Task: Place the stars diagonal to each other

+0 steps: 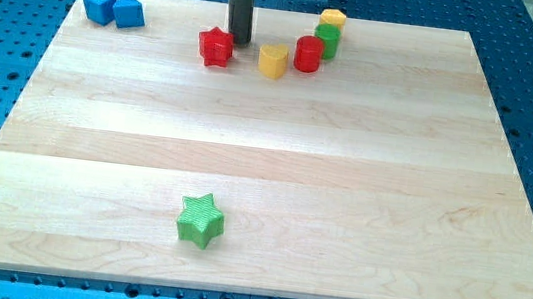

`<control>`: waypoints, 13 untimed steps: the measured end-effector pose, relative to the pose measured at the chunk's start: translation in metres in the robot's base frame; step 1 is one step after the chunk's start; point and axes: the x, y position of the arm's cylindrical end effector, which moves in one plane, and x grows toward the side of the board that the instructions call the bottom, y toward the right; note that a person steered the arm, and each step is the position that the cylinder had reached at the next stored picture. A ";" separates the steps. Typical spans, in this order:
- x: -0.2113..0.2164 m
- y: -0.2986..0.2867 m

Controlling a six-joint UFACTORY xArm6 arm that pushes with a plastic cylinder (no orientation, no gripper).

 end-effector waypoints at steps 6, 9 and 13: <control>-0.060 -0.048; -0.007 -0.048; 0.270 0.096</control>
